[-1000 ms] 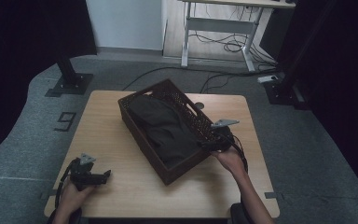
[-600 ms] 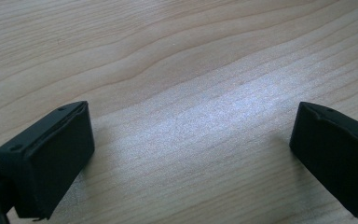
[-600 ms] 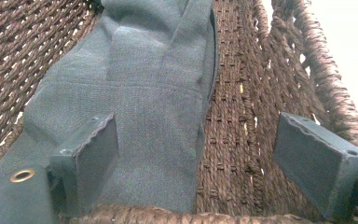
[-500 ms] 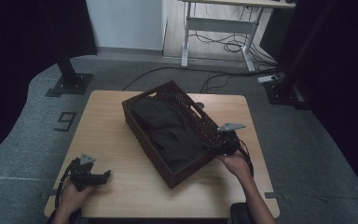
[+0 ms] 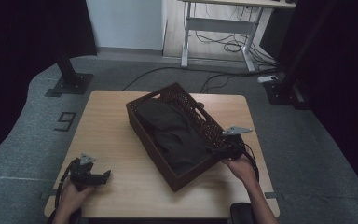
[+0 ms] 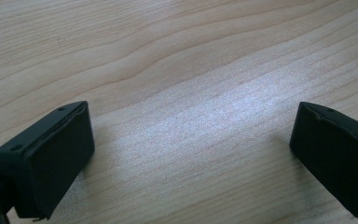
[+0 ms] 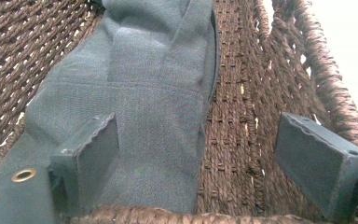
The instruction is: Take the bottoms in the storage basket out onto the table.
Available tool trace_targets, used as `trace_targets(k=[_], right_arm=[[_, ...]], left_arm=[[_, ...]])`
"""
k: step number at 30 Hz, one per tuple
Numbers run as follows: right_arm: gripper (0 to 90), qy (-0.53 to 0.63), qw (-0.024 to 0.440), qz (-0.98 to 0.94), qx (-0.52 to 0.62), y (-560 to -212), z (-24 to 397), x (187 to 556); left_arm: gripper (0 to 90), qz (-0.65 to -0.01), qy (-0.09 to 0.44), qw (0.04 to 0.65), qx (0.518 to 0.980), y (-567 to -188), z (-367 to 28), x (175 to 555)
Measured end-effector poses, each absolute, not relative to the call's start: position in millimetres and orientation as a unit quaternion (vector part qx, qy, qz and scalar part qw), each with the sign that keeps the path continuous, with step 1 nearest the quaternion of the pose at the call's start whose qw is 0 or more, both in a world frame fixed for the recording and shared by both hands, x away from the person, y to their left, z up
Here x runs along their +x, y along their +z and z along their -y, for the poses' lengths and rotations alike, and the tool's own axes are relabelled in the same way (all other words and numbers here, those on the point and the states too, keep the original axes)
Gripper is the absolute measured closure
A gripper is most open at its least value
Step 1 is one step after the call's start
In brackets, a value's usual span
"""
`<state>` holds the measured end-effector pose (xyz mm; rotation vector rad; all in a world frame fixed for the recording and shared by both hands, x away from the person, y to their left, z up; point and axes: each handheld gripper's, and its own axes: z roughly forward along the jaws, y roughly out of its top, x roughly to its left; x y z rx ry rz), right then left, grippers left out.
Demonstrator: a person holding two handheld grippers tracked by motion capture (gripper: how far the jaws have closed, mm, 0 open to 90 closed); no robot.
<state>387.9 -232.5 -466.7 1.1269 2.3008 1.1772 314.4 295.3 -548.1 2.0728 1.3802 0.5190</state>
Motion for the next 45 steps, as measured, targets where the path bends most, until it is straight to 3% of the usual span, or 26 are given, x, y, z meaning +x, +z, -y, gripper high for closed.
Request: trace_targets(k=[45], right_arm=[[14.2,0.419,0.181,-0.785,0.42,-469,272,333]], left_arm=[[0.0,-0.518,0.195,0.294,0.779,-548,-295,314]])
